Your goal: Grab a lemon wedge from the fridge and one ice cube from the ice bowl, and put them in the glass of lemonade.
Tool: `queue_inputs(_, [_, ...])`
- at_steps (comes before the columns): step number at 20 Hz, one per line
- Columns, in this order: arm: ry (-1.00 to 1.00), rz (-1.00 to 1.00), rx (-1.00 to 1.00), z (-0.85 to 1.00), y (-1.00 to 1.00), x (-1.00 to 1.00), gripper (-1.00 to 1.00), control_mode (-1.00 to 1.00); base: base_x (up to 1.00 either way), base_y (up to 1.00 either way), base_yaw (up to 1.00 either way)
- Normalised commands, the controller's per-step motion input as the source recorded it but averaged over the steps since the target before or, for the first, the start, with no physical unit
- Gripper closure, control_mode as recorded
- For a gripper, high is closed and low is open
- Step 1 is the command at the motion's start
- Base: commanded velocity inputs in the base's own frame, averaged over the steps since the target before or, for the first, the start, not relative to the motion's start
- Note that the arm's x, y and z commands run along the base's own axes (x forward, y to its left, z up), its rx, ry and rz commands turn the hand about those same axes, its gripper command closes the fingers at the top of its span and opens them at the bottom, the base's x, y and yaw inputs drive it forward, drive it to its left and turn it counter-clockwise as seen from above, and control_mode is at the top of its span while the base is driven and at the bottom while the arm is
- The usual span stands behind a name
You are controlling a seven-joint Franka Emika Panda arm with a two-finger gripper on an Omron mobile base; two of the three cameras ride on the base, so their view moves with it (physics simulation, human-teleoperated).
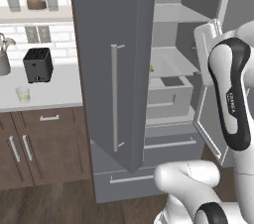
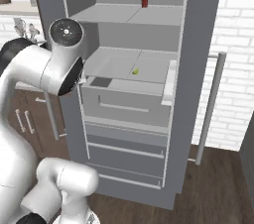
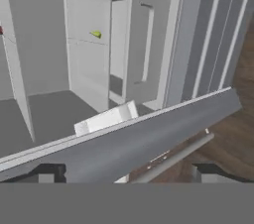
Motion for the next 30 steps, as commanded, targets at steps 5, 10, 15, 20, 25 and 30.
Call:
queue_inputs(5, [0.03, 0.22, 0.05, -0.35, 0.08, 0.51, -1.0, -1.0, 0.0, 0.0, 0.0])
queue_inputs(10, [-0.01, 0.14, 0.08, -0.02, 0.26, 0.65, -1.0, -1.0, 0.0, 0.0, 0.0])
queue_inputs(15, [-0.01, 0.11, 0.1, -0.02, 0.34, 0.85, -1.0, -1.0, 0.0, 0.0, 0.0])
queue_inputs(20, [0.01, 0.12, 0.15, -0.03, 0.29, 0.81, -1.0, -1.0, 0.0, 0.0, 0.0])
queue_inputs(25, [0.03, 0.15, 0.14, -0.14, 0.38, 0.58, -1.0, -1.0, 0.0, 0.0, 0.0])
queue_inputs(30, [0.03, 0.23, 0.03, -0.06, 0.93, -0.26, -1.0, -1.0, 0.0, 0.0, 0.0])
